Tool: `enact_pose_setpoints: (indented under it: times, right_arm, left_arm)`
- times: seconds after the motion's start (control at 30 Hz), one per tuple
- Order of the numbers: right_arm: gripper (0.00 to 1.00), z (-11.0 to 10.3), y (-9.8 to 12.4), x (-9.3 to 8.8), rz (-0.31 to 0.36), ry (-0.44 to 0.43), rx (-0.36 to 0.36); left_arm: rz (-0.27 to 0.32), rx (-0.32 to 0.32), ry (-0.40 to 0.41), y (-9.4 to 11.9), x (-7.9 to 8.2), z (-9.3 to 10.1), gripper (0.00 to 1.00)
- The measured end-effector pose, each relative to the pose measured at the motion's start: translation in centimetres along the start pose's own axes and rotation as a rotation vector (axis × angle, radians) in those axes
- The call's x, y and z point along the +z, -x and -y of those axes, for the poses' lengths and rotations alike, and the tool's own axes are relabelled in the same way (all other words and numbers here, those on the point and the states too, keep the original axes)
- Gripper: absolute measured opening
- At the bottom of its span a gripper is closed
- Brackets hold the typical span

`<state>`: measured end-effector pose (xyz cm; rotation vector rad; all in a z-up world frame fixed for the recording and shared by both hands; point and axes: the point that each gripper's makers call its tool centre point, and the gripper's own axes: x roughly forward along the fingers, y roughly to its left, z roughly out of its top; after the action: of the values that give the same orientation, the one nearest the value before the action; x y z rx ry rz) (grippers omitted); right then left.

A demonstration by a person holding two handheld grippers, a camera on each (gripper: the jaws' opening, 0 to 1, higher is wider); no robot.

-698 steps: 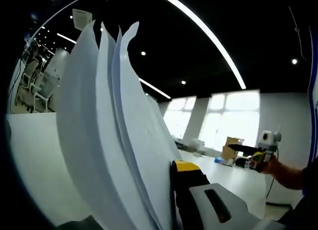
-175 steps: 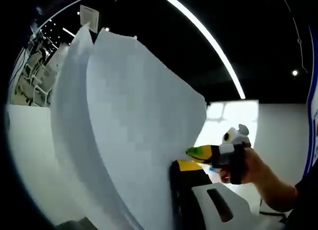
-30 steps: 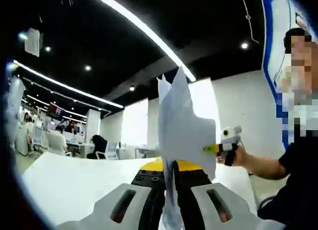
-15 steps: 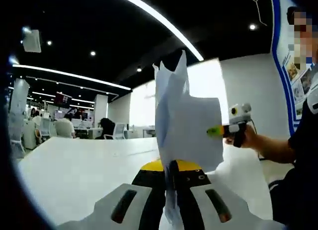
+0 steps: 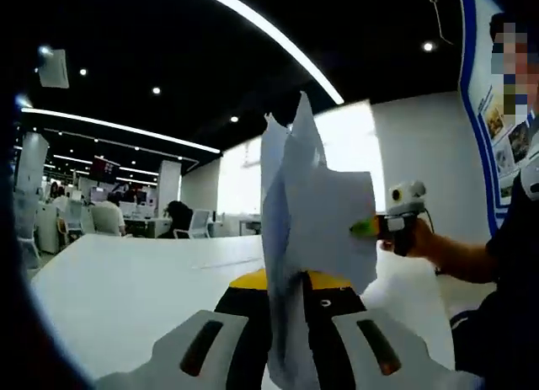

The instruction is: Organize the stack of printing papers by aligning and flattening the scattered papers on the table

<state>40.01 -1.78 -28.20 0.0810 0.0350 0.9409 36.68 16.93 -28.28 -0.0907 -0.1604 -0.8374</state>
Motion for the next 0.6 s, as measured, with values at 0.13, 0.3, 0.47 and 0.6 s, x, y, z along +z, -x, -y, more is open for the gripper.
enact_pose_setpoints:
  times: [0.13, 0.3, 0.47, 0.6]
  right_arm:
    - [0.0, 0.1, 0.1, -0.1, 0.001, -0.001, -0.005]
    - [0.0, -0.1, 0.1, 0.0, 0.011, 0.004, -0.005]
    - [0.0, -0.2, 0.1, 0.2, 0.014, -0.004, -0.004]
    - [0.0, -0.3, 0.2, -0.3, 0.011, 0.0, 0.001]
  left_arm:
    - [0.006, -0.01, -0.004, -0.3, 0.9, 0.2, 0.15]
    - [0.013, -0.003, -0.035, -0.5, 1.0, 0.0, 0.13]
    - [0.022, 0.014, -0.052, -0.5, 1.0, -0.4, 0.12]
    - [0.01, 0.026, -0.046, -0.5, 0.1, -0.3, 0.13]
